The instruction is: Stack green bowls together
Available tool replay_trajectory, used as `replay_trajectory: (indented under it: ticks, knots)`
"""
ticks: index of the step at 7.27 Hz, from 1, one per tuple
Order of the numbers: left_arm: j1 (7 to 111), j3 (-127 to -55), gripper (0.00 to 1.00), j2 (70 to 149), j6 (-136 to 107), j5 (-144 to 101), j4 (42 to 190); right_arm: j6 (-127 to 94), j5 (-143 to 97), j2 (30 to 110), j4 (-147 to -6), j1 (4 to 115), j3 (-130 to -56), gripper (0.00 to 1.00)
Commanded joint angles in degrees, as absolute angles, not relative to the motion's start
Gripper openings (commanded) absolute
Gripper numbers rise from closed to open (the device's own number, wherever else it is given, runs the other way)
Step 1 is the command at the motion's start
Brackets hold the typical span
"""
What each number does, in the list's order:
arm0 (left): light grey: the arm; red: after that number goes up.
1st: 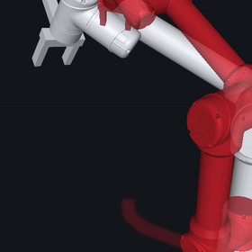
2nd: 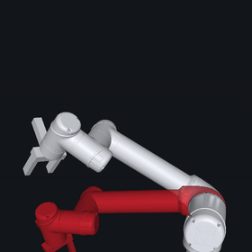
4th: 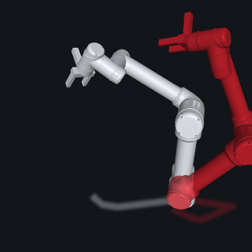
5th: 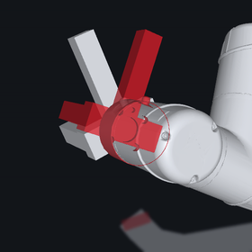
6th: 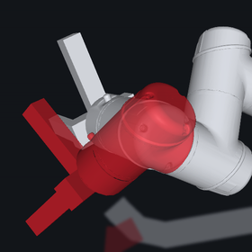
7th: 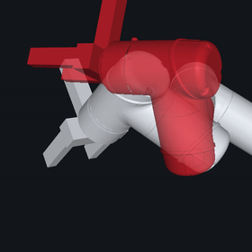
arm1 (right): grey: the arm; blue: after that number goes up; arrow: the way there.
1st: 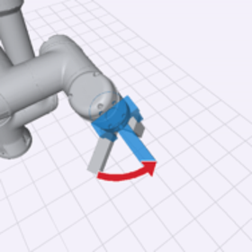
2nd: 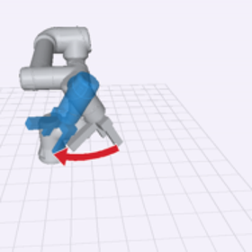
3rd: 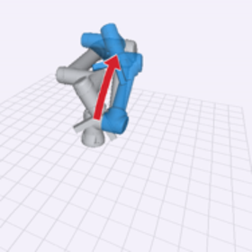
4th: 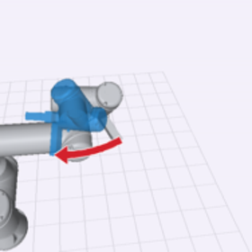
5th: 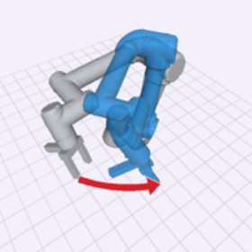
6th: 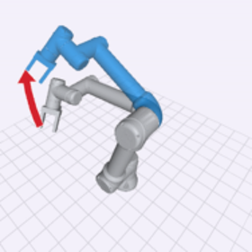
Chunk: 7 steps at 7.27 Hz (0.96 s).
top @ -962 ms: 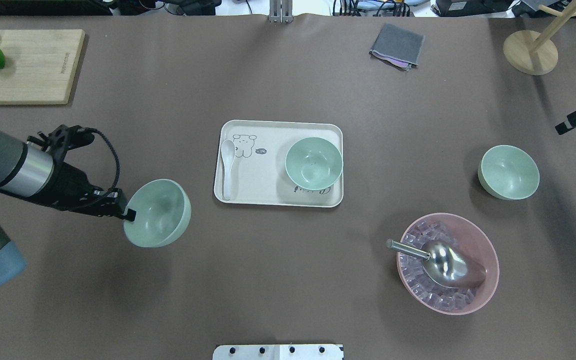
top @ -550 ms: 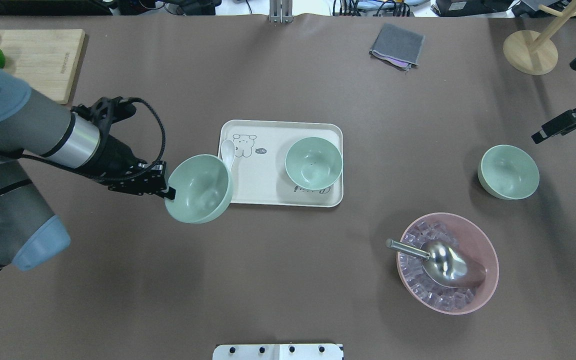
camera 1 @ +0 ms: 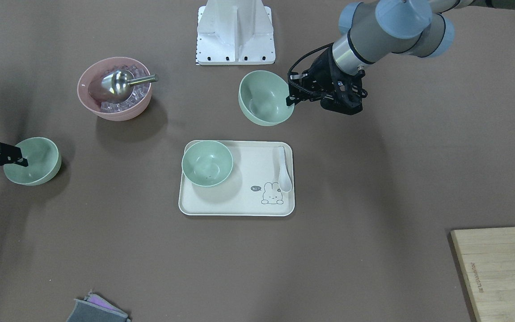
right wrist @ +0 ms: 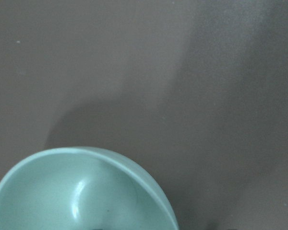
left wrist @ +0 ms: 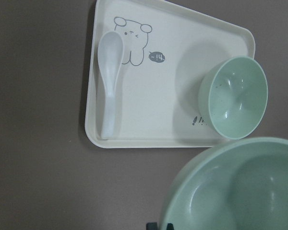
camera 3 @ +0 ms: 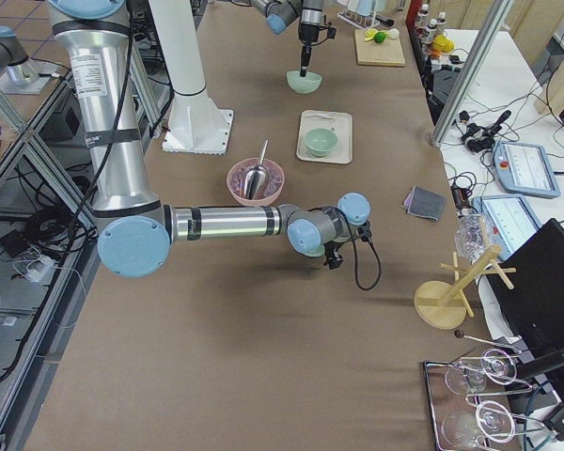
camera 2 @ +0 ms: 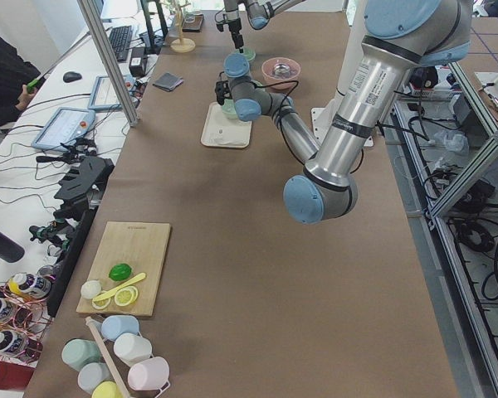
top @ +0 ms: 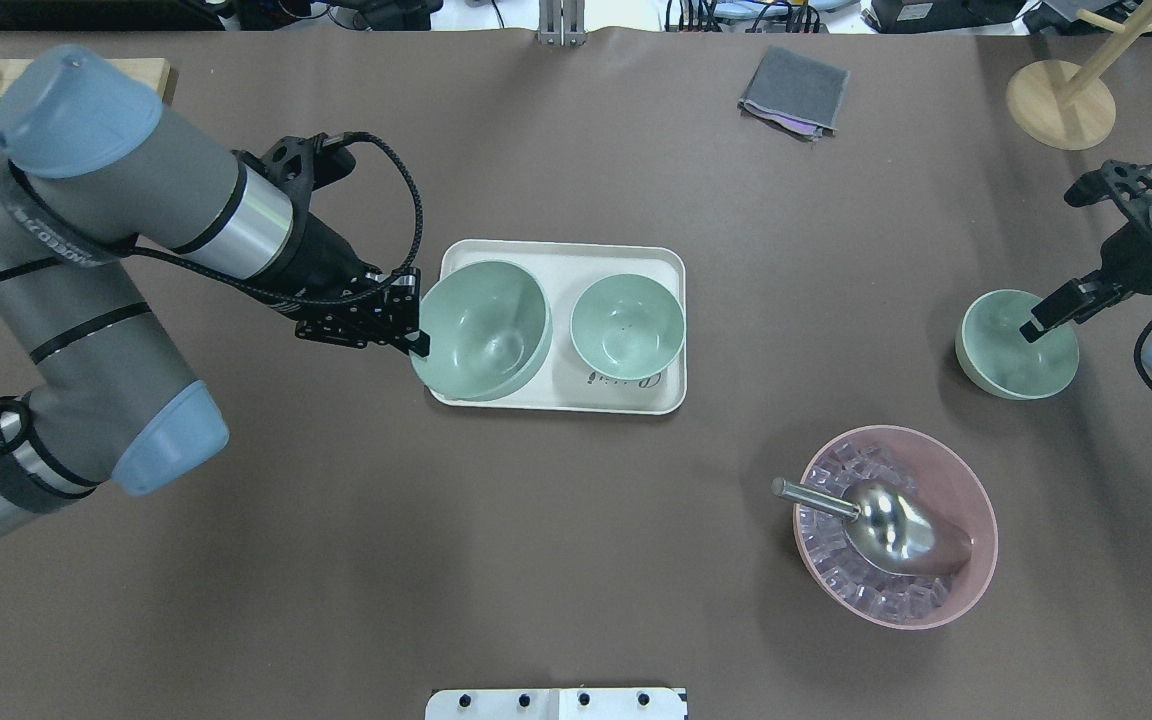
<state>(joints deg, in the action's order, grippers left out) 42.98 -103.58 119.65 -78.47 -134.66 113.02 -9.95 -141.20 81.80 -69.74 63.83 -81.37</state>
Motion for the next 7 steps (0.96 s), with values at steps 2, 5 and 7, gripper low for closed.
replay_trajectory:
  ticks: [2, 5, 7]
  knots:
    - [42.9, -98.5, 0.00, 124.3, -79.6, -133.7, 113.4, -9.1, -140.4, 82.0, -69.7, 63.1, -81.5, 0.12]
    - [42.8, -98.1, 0.00, 124.3, -79.6, -133.7, 113.4, -8.9, -140.8, 83.1, -69.6, 65.3, -81.8, 0.13]
    - [42.8, -98.0, 0.00, 124.2, -79.6, -133.6, 113.4, -9.0, -142.0, 83.1, -69.7, 66.3, -82.1, 0.08]
